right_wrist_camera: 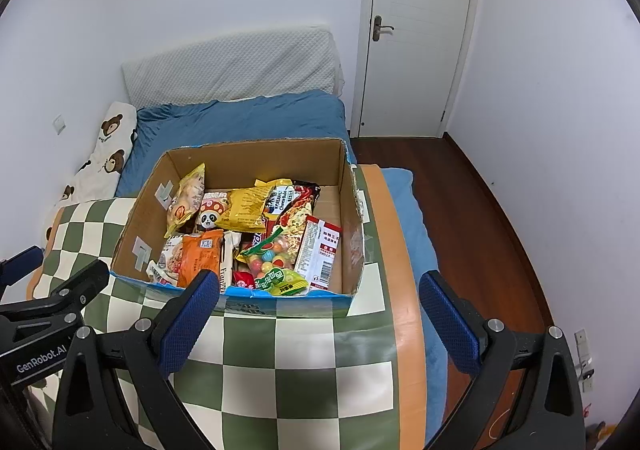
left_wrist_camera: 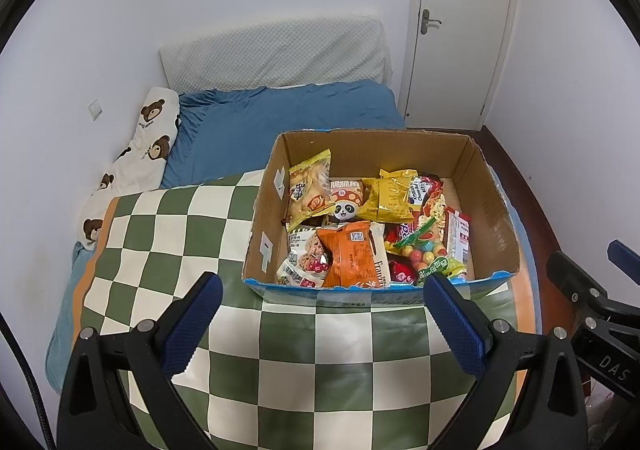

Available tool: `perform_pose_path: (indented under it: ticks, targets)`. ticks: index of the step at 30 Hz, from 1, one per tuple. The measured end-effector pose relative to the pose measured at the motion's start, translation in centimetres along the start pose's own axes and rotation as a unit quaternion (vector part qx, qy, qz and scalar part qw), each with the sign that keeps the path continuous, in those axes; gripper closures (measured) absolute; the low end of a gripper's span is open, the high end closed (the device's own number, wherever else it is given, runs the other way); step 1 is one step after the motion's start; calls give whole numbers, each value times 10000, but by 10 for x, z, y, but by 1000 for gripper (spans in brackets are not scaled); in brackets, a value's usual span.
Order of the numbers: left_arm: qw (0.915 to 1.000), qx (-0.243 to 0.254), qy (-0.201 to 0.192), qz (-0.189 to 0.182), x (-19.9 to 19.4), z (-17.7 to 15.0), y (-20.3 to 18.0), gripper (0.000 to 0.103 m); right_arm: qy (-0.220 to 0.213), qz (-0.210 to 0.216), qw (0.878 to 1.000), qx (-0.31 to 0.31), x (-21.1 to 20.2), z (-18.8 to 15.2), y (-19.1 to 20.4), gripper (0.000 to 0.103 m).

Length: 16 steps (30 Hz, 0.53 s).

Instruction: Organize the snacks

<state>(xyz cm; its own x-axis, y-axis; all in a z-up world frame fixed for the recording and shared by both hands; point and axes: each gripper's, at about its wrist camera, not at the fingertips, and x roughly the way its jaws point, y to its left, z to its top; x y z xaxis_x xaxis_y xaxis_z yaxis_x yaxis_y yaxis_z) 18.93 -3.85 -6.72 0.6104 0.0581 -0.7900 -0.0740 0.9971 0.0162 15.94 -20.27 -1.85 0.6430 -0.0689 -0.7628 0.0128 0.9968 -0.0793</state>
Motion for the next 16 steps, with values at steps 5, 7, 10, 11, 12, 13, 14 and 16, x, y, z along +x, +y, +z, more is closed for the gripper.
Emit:
perform_pose_path:
  ticks: [5, 7, 10, 11, 12, 13, 14, 16]
  targets:
    - [10000, -7, -21, 2, 0, 0, -1, 0, -2, 3, 10000, 13, -1, 1, -1, 1]
    - [10000, -5, -19, -1, 0, 0, -1, 0, -2, -7, 10000, 1, -1, 0, -1, 1]
    - [10000, -8, -23, 1, 0, 0, -1, 0, 2, -9, 10000, 3, -1, 0, -1, 1]
    - [10000, -6, -27, 3, 0, 0, -1, 0, 4, -11, 10000, 11, -1, 0, -2, 1]
    - [10000, -7, -32, 4, 0, 0, -1, 0, 7, -10, 10000, 12, -1, 1, -3, 1]
    - [10000, -12, -30, 4, 0, 0, -1, 0, 2, -13, 10000, 8, -1, 1, -2, 1]
    - [10000, -19, -36, 4, 0, 0, -1, 0, 5, -15, 10000, 6, 0, 0, -2, 1]
    - [10000, -27, -43, -19, 0, 1, -2, 0, 11, -15, 10000, 18, -1, 1, -3, 1]
